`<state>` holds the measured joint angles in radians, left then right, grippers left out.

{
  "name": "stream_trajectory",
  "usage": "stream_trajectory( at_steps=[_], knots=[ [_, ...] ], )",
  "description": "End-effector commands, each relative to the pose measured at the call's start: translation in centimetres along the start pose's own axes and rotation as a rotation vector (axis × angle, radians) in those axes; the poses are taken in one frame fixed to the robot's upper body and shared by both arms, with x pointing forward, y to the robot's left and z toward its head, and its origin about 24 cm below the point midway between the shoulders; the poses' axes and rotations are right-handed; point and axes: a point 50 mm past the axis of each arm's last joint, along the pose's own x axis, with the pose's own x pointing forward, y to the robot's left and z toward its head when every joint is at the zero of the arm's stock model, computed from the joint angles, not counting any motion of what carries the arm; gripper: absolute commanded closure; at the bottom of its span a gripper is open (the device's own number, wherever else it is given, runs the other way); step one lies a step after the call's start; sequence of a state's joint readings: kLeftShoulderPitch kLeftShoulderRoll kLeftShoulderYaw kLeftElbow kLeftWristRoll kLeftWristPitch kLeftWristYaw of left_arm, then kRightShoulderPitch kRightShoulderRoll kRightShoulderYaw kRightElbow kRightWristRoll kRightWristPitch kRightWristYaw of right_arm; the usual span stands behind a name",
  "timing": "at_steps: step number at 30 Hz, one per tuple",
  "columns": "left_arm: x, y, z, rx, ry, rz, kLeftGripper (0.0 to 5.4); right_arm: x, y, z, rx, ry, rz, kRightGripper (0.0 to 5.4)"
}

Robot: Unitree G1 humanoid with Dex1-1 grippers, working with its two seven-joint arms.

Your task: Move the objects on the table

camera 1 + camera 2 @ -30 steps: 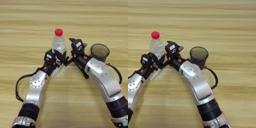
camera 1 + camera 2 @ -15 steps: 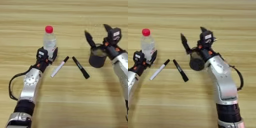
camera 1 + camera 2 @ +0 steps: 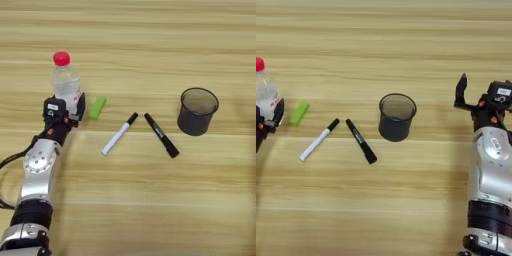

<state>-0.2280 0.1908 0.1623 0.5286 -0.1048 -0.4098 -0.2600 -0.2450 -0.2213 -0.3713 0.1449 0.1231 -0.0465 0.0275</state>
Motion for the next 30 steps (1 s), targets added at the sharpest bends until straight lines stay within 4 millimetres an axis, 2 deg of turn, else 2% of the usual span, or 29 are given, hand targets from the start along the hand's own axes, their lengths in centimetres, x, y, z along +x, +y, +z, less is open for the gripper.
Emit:
stream_trajectory(
  at_steps=[1, 14, 30],
  knots=[
    [0.5, 1.1, 0.7, 0.018, -0.039, 0.04, 2.31, 0.6, 0.2, -2.0, -0.008, 0.068, -0.001, 0.0],
    [0.6, 1.6, -1.0, -0.021, 0.023, 0.081, 2.31, 0.5, 0.9, -2.4, 0.005, 0.053, 0.034, 0.0],
    [0.7, 1.7, -1.6, 0.024, 0.073, 0.072, 2.31, 0.4, 1.1, -1.9, 0.028, 0.037, 0.033, 0.0]
  ],
)
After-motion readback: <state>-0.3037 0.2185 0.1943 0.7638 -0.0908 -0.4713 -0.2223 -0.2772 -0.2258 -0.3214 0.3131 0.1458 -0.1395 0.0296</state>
